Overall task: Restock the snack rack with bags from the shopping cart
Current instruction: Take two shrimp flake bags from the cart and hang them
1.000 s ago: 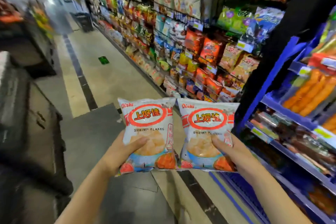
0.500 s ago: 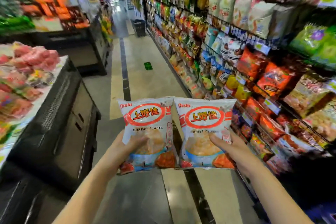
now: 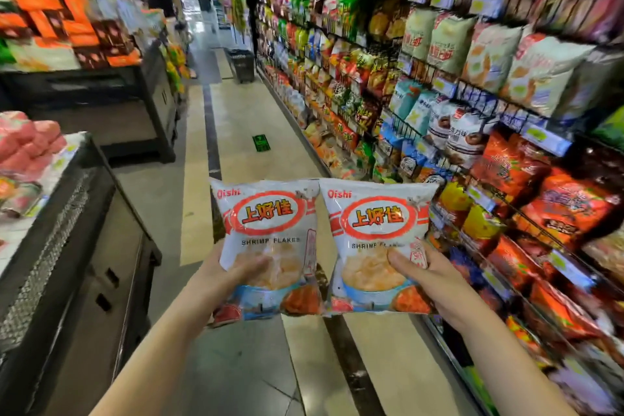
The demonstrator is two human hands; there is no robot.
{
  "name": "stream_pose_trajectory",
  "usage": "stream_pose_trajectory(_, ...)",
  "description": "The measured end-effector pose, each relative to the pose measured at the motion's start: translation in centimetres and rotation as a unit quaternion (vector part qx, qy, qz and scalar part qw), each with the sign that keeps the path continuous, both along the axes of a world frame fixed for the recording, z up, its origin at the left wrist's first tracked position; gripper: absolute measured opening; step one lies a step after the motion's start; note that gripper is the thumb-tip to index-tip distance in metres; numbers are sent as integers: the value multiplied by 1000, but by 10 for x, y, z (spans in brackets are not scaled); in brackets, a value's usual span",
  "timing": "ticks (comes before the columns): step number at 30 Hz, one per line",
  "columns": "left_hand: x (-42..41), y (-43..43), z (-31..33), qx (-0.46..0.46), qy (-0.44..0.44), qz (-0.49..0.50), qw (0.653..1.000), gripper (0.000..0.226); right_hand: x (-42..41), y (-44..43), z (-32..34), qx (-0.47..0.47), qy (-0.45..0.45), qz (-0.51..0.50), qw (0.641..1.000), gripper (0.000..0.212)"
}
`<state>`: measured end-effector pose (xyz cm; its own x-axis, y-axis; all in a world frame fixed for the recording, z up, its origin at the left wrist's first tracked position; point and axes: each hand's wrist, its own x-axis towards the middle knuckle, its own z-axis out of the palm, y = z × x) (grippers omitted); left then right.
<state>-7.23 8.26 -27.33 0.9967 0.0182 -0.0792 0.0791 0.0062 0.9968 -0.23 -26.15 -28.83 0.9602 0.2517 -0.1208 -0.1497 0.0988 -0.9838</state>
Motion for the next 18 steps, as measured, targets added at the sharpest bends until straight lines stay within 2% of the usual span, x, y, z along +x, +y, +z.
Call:
stream_pose_trajectory(3, 53, 40, 5, 14, -9, -19, 1000, 68, 36, 35, 7, 3, 9, -28, 1000, 75)
stream_pose_trajectory(6, 106, 74, 12, 25, -21, -28, 999, 82, 71, 61, 16, -5, 15, -46, 999, 51)
stream_pose_trajectory(7, 122, 81, 14, 32, -23, -33, 999, 80, 82, 68, 21, -9, 14, -51, 999, 49)
stream_pose_trajectory(10, 167, 94, 21, 29, -41, -62, 997, 50, 112, 81, 34, -22, 8, -74, 997, 52)
stream_pose_trajectory(15, 246, 104, 29, 19, -32, -102, 994, 46, 162, 90, 46, -42, -15, -117, 992, 49)
stream_pose_trajectory(18, 295, 102, 36, 23, -30, -138, 990, 57, 194, 89, 54, -39, -32, -140, 989, 46)
